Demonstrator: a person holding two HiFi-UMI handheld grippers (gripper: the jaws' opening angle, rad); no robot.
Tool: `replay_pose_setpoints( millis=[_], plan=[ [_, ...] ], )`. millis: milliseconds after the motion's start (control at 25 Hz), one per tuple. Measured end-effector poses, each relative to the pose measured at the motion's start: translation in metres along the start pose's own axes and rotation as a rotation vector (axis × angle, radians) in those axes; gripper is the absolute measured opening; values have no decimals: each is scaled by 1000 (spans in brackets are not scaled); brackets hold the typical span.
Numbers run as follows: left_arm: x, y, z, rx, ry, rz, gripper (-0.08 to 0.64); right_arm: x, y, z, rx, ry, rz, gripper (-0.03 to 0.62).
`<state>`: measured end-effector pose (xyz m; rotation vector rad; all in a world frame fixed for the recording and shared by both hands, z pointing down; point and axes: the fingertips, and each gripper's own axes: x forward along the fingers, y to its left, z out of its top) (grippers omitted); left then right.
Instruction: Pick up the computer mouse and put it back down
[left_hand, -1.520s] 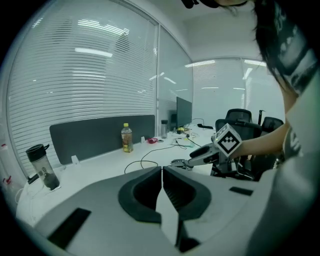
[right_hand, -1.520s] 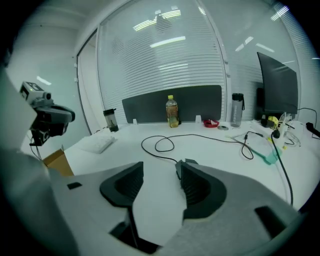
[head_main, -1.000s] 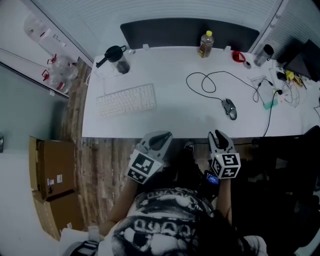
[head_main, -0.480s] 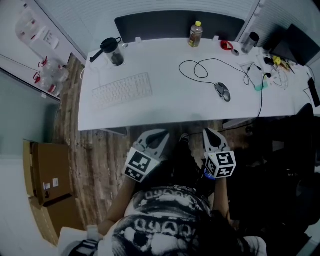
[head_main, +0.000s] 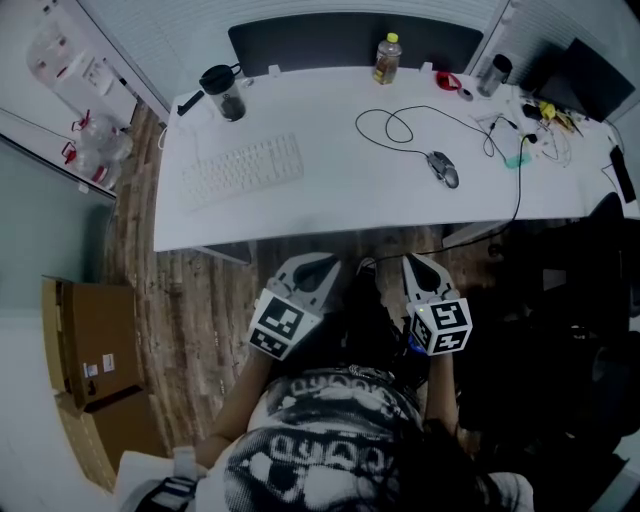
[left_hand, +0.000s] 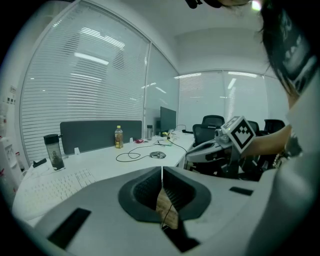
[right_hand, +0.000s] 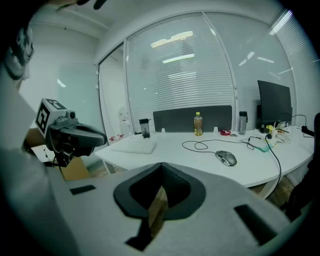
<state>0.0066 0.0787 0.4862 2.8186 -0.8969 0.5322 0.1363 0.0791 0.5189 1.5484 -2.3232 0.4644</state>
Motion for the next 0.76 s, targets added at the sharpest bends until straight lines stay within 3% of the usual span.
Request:
replay_pose_setpoints(
  millis=[760],
  plan=[
    [-6,4,-4,-5,-6,5,6,4,16,-7,-14,22,26,-8]
  ],
)
